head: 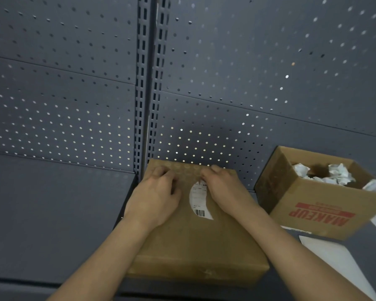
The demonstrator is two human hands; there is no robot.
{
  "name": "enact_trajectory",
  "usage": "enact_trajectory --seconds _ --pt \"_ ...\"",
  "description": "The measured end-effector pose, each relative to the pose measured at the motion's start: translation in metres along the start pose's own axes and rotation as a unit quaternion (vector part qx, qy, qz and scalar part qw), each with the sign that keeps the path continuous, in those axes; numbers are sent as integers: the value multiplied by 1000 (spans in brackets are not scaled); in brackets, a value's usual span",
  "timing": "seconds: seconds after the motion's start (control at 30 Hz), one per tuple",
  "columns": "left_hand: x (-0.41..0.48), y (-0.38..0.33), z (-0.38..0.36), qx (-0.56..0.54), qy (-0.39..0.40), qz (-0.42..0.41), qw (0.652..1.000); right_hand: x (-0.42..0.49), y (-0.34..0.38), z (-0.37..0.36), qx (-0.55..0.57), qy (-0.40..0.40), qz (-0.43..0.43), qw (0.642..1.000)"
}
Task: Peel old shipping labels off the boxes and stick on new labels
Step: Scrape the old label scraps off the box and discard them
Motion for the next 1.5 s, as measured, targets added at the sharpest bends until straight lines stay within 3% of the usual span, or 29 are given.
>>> enact_trajectory --seconds 0.2,0.5,0.97,1.27,1.5 --pt "0 -1 1 -3 -1 -4 1000 -1 2 2 20 31 8 999" --pt "-1 0 2 -9 -6 -1 1000 -1 -4 4 23 -14 -16 999" --pt "-1 0 1 -7 -3 -4 1000 1 1 -1 14 22 6 1000" --pt "-1 -1 1 -2 0 -1 1000 -2 -2 3 25 -32 -10 999" --pt "0 -1 2 -11 -7 -4 1000 -1 1 1 8 -6 0 1000"
Point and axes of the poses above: each hand's wrist, its own x-axis towards the middle knuckle, its own z-axis out of the back of the hand, y = z × x, the point moved 7 cm from there along x, towards the middle knuckle
